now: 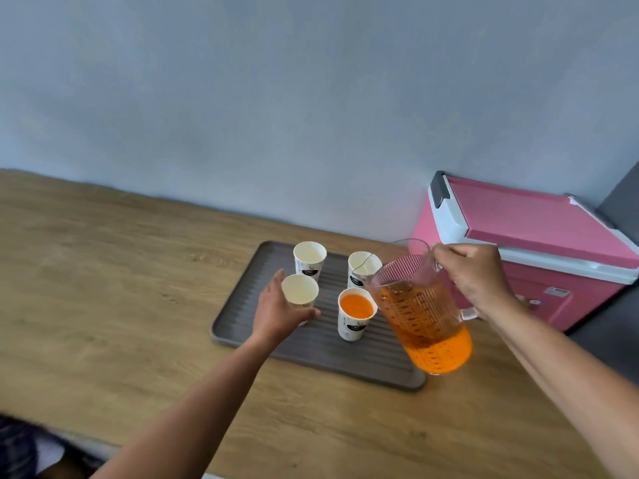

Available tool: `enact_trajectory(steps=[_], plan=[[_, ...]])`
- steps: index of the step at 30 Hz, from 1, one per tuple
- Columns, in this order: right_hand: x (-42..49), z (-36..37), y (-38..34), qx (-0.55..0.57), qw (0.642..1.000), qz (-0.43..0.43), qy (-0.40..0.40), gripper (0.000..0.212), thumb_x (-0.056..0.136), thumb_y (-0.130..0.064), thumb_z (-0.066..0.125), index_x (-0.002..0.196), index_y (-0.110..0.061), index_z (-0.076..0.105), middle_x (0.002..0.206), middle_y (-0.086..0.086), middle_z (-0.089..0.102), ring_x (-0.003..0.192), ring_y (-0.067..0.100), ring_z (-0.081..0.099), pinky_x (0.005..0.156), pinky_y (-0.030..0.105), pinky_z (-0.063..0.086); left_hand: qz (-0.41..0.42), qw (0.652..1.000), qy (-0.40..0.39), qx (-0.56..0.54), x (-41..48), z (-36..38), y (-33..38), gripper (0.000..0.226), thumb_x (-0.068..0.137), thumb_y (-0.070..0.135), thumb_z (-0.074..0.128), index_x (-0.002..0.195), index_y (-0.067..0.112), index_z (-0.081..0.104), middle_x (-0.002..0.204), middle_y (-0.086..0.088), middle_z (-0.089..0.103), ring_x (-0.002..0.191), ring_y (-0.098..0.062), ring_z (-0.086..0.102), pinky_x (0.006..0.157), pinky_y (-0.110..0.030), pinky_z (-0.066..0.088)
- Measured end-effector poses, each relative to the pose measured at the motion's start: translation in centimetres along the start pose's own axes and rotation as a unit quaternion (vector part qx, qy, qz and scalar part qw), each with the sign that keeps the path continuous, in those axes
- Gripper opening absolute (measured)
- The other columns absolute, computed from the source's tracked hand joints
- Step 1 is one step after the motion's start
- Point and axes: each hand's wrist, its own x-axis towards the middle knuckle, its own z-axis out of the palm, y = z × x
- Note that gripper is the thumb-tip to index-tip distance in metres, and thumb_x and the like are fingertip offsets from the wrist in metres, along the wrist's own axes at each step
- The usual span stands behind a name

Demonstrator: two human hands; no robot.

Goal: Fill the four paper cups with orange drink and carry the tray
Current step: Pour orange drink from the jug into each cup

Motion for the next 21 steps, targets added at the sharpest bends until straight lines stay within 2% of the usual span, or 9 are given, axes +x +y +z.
enact_trajectory(steps=[3, 6, 11, 15, 16, 18, 21], plan=[[0.0, 0.5, -0.4, 0.001, 1.000, -0.014, -0.013, 0.035, 0.087, -0.019, 0.065, 0.064, 0.007, 0.069, 0.050, 0.009, 0.044, 0.046, 0.014, 0.036, 0.053, 0.026, 0.029, -0.024, 0.998, 0.002, -0.052, 0.1, 0.6, -0.3, 0.100, 0.057, 0.037, 0.090, 0.141, 0.023, 0.037, 0.135, -0.003, 0.054, 0.125, -0.022, 0.049, 0.096, -0.035, 0.044], [-0.1, 0.7, -0.9, -0.005, 0.999, -0.019, -0.026, 0.040, 0.088, -0.020, 0.066, 0.061, 0.010, 0.066, 0.051, 0.011, 0.043, 0.050, 0.017, 0.037, 0.052, 0.027, 0.028, -0.018, 0.996, 0.011, -0.083, 0.1, 0.7, -0.2, 0.085, 0.062, 0.033, 0.088, 0.134, 0.024, 0.043, 0.126, 0.003, 0.058, 0.115, -0.018, 0.056, 0.085, -0.028, 0.042], [0.2, 0.8, -1.4, -0.019, 0.999, -0.025, -0.044, 0.045, 0.088, -0.022, 0.064, 0.060, 0.014, 0.060, 0.049, 0.012, 0.039, 0.048, 0.017, 0.035, 0.056, 0.028, 0.029, 0.042, 0.989, 0.006, -0.140, -0.5, 0.0, 1.2, 0.082, 0.059, 0.032, 0.089, 0.129, 0.029, 0.045, 0.123, 0.006, 0.059, 0.110, -0.012, 0.059, 0.092, -0.031, 0.049], [0.6, 0.8, -1.8, -0.044, 0.996, -0.053, -0.050, 0.043, 0.086, -0.023, 0.066, 0.053, 0.004, 0.061, 0.045, 0.006, 0.036, 0.046, 0.011, 0.032, 0.055, 0.029, 0.030, 0.073, 0.976, -0.024, -0.202, -1.5, -0.7, 1.8, 0.091, 0.049, 0.046, 0.087, 0.129, 0.035, 0.044, 0.127, 0.002, 0.058, 0.114, -0.012, 0.060, 0.099, -0.040, 0.051], [0.7, 0.8, -1.9, -0.051, 0.995, -0.063, -0.054, 0.042, 0.086, -0.025, 0.067, 0.053, 0.001, 0.062, 0.043, 0.007, 0.039, 0.047, 0.011, 0.035, 0.055, 0.030, 0.033, 0.073, 0.973, -0.033, -0.216, -1.8, -0.7, 1.9, 0.092, 0.049, 0.046, 0.088, 0.129, 0.036, 0.044, 0.127, 0.002, 0.058, 0.114, -0.013, 0.060, 0.099, -0.042, 0.051], [0.9, 0.9, -2.1, -0.069, 0.992, -0.078, -0.065, 0.039, 0.085, -0.030, 0.067, 0.059, -0.002, 0.070, 0.050, 0.017, 0.057, 0.054, 0.014, 0.045, 0.056, 0.035, 0.043, 0.075, 0.968, -0.047, -0.237, -2.5, -0.7, 2.1, 0.092, 0.048, 0.044, 0.088, 0.129, 0.034, 0.045, 0.125, 0.004, 0.060, 0.112, -0.014, 0.062, 0.098, -0.044, 0.052], [1.1, 1.0, -2.5, -0.090, 0.990, -0.080, -0.078, 0.037, 0.086, -0.032, 0.067, 0.059, -0.006, 0.072, 0.064, 0.024, 0.066, 0.056, 0.014, 0.048, 0.058, 0.032, 0.042, 0.081, 0.963, -0.062, -0.248, -3.3, -0.8, 2.4, 0.090, 0.048, 0.040, 0.088, 0.128, 0.032, 0.047, 0.123, 0.006, 0.062, 0.111, -0.014, 0.062, 0.099, -0.044, 0.051]])
